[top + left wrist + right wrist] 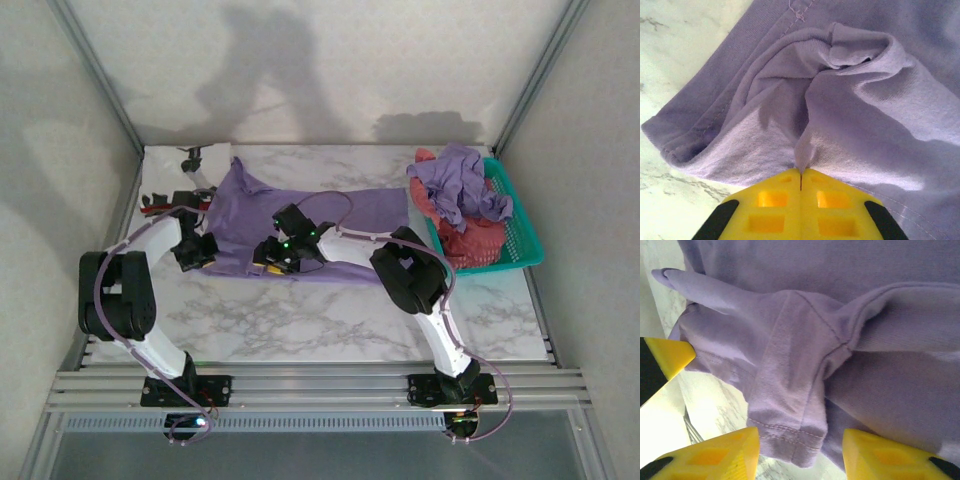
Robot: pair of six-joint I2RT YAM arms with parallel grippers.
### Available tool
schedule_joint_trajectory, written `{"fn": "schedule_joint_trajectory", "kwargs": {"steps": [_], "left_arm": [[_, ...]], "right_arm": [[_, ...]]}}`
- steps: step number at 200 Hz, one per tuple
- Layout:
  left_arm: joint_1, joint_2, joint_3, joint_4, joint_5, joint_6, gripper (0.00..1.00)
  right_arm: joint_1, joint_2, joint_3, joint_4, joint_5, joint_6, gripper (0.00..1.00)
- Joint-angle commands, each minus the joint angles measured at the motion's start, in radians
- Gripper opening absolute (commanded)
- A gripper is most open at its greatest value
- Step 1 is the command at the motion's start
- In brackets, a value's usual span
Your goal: Fold and stack the t-shirts
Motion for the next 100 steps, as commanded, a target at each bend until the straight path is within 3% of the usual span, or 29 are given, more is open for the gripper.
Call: {"fn": "schedule_joint_trajectory", "kwargs": {"steps": [1, 41, 100], "left_arm": [[0.014, -0.028, 0.013, -0.034, 0.004, 0.008, 0.03], [0.017, -0.044, 0.013, -0.037, 0.005, 0.008, 0.03], [0.020, -0.054, 0.016, -0.044, 0.005, 0.012, 0.03]], "right_arm": [[0.019, 0.036, 0.057, -0.007, -0.026, 0.001, 0.45], [0.025, 0.059, 0.094, -0.045, -0.018, -0.006, 0.38], [0.027, 0.043, 0.096, -0.127, 0.056, -0.017, 0.50]]}}
